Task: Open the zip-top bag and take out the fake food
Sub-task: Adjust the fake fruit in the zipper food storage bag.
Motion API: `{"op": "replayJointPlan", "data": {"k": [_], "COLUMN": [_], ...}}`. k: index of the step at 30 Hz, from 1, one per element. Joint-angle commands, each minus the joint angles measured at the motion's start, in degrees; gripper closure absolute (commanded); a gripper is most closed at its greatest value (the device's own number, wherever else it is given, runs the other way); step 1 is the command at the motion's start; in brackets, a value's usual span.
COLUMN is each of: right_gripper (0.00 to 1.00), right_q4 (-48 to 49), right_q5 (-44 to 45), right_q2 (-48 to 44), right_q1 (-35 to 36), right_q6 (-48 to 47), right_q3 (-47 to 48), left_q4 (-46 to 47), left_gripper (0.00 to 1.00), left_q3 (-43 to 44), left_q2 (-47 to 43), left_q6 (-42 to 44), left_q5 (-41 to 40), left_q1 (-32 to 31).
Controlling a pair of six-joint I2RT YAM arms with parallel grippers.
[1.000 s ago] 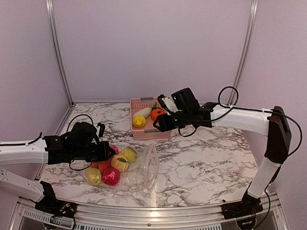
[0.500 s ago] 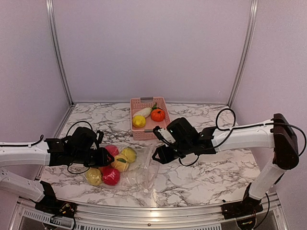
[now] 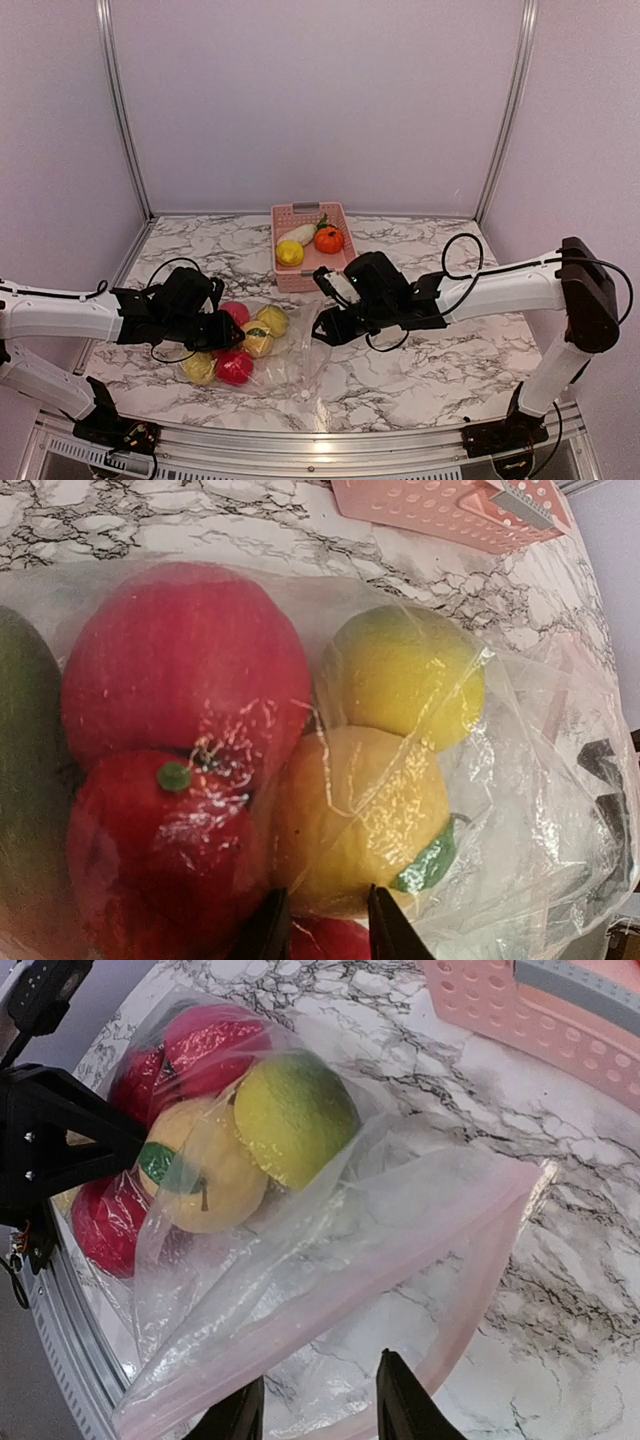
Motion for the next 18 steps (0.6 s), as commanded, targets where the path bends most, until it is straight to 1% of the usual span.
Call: {"op": "replayJointPlan", "data": {"k": [1, 6, 10, 16, 18], "right_gripper": [0.64, 0.64, 0.64, 0.65, 0.65], "right_q4": [2.96, 3.84, 4.35, 4.49, 4.68], "right_q5": [-1.27, -1.72, -2.06, -2.12, -2.29], "right_q2": [2.49, 3.74, 4.37, 4.47, 4.75], "right_q1": [0.64, 0.68, 0.67, 0.67, 0.66], "right_q6": [0.91, 0.99, 1.11, 0.87, 0.83], "right_q3": [-0.77, -0.87, -0.92, -1.01, -1.03], "left_q4": [0.75, -0.06, -1.14, -2.87, -2.83], "left_gripper": [0.72, 0.73, 0.75, 0.79, 0.79], "left_q3": [2.29, 4.7, 5.94, 5.44, 5.09], "left_q2": [0.46, -0.03, 3.72, 4.67, 4.66], "left_q6": [-0.04, 0.34, 1.04, 1.31, 1.37], "left_q5": [0.41, -0.25, -0.25, -0.25, -1.79], "left_q1": [0.27, 0.31, 0.36, 0.35, 0.36]}}
